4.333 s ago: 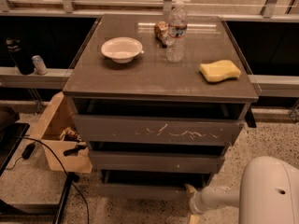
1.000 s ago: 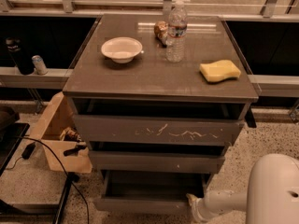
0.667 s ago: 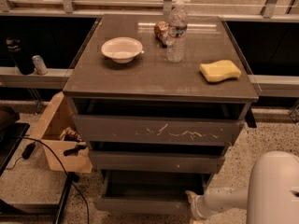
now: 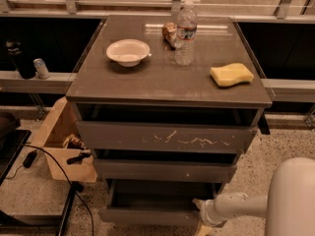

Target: Open bottom drawer

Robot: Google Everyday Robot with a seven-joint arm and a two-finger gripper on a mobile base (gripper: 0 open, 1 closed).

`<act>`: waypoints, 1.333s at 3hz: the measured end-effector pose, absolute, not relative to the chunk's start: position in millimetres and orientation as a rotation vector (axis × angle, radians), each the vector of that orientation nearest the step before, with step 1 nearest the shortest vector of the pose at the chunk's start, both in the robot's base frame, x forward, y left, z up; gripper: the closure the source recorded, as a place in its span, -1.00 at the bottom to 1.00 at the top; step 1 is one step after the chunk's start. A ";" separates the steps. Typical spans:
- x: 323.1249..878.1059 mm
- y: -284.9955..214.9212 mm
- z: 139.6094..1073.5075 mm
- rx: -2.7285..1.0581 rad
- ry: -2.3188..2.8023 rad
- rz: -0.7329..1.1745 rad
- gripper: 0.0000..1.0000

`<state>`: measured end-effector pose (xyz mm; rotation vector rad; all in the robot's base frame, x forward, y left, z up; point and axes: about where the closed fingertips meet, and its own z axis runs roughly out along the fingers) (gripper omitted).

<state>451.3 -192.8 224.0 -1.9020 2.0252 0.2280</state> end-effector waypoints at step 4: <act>454.0 -191.6 230.6 -1.892 2.002 0.195 1.00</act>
Offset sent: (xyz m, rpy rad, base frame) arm 0.0056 -0.0011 0.0080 0.0065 -0.0137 0.0011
